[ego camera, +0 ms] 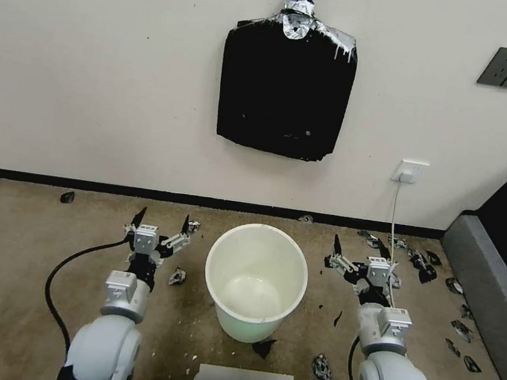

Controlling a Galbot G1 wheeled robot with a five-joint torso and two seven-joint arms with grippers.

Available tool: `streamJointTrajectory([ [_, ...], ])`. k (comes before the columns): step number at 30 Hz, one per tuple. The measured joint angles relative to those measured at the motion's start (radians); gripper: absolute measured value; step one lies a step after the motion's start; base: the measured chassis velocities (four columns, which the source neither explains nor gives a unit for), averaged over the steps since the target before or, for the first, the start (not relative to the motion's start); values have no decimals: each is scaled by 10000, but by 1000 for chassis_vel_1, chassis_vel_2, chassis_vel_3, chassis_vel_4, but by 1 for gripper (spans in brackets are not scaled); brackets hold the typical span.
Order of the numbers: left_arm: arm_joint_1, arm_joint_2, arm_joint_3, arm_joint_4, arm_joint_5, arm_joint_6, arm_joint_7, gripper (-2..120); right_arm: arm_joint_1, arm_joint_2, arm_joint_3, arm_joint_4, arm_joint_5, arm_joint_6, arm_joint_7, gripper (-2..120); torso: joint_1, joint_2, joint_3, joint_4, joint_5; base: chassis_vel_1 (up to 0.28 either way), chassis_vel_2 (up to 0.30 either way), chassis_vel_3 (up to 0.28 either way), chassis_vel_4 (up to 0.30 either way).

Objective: Place a trash bag onto the trash bin.

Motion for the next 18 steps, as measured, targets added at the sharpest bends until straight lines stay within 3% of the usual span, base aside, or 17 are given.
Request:
streamJointTrajectory([
  [18, 0, 0, 0, 0, 0, 0, 0, 100, 0, 0, 0, 0, 0, 0, 0, 100, 0, 0, 0, 0, 0, 0, 0, 0, 0],
])
